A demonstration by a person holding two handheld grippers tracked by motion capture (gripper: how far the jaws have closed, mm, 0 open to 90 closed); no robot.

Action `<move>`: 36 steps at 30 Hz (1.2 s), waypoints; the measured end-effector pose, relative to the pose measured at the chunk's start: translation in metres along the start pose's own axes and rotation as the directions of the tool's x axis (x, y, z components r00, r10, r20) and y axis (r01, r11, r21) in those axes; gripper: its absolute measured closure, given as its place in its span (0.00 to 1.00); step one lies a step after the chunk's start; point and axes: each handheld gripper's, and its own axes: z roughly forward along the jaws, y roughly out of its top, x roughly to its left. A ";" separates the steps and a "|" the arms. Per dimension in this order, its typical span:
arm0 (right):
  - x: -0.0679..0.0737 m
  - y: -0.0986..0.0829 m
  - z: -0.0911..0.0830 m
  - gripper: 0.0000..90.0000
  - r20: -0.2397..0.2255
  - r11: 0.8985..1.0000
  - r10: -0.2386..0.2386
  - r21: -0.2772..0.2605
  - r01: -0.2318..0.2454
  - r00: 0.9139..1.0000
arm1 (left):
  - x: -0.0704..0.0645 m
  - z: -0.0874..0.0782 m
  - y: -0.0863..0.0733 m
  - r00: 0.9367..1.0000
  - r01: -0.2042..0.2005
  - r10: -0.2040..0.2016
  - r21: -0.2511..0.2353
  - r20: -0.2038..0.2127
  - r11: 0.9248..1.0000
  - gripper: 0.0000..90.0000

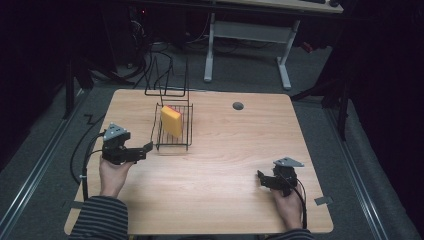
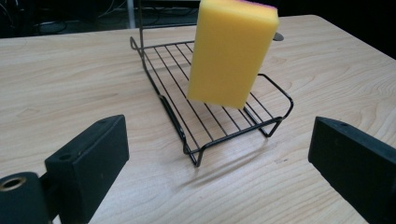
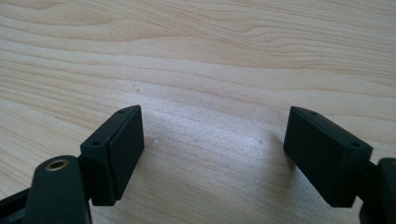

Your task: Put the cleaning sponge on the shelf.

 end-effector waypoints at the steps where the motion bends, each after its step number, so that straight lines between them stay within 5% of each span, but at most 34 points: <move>1: 0.000 0.000 0.000 0.23 0.000 1.000 0.000 0.000 0.000 1.000 | 0.001 -0.001 -0.002 1.000 0.002 -0.002 0.001 -0.002 1.000 0.07; 36: 0.000 0.000 0.000 0.23 0.000 1.000 0.000 0.000 0.000 1.000 | 0.000 0.002 -0.061 0.999 0.036 -0.035 0.079 -0.004 0.996 0.10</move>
